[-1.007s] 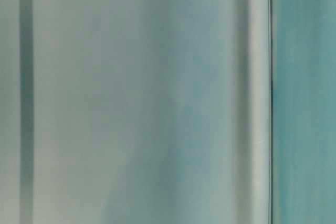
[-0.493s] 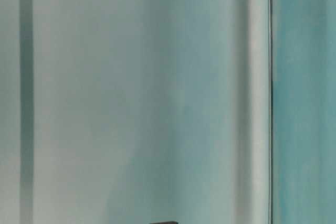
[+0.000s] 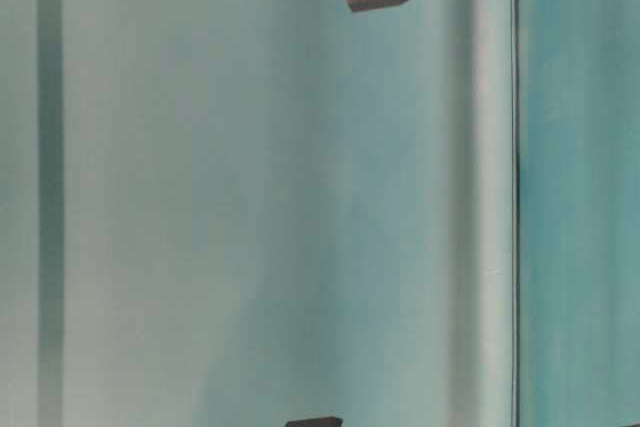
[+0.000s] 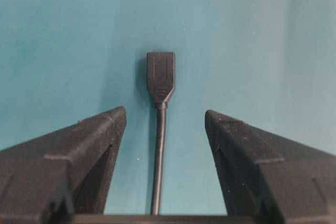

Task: Insert the USB using both arms.
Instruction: 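Center left gripper over female USB socket, right over male plug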

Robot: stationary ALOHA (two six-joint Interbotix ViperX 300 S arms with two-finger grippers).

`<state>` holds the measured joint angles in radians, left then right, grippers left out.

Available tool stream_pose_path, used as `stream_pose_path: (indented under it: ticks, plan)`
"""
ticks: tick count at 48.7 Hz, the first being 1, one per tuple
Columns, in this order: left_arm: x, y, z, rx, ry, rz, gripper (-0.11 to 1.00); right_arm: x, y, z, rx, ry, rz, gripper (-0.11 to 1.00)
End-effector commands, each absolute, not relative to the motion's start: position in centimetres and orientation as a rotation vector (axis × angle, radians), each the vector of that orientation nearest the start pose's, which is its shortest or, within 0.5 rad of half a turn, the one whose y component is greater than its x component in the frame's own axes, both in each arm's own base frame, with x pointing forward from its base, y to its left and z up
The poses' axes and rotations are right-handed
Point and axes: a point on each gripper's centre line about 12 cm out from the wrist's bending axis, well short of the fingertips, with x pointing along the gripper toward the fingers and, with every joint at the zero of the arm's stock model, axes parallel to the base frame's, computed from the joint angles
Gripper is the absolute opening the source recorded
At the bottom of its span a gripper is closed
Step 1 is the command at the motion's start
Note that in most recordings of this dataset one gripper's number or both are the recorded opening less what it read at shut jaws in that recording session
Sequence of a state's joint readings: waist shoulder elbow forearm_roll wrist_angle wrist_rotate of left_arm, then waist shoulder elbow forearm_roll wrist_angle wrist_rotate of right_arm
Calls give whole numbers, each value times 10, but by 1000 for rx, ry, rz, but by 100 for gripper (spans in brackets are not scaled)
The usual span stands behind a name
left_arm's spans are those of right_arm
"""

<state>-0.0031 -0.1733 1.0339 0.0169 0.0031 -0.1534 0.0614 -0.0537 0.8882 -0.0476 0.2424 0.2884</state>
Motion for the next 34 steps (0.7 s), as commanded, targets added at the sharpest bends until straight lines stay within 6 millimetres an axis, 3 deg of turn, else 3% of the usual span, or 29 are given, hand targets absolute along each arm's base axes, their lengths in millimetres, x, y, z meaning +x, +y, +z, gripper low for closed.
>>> stream_pose_path:
  ticks: [1, 17, 34]
  plan:
    - [286, -2, 123, -110, 831, 42, 77, 309, 18, 110, 172, 1043, -76, 59]
    - [284, -2, 121, -109, 837, 44, 77, 310, 18, 107, 160, 1054, -75, 44]
    - [284, -2, 121, -107, 837, 42, 77, 316, 18, 102, 165, 1055, -76, 43]
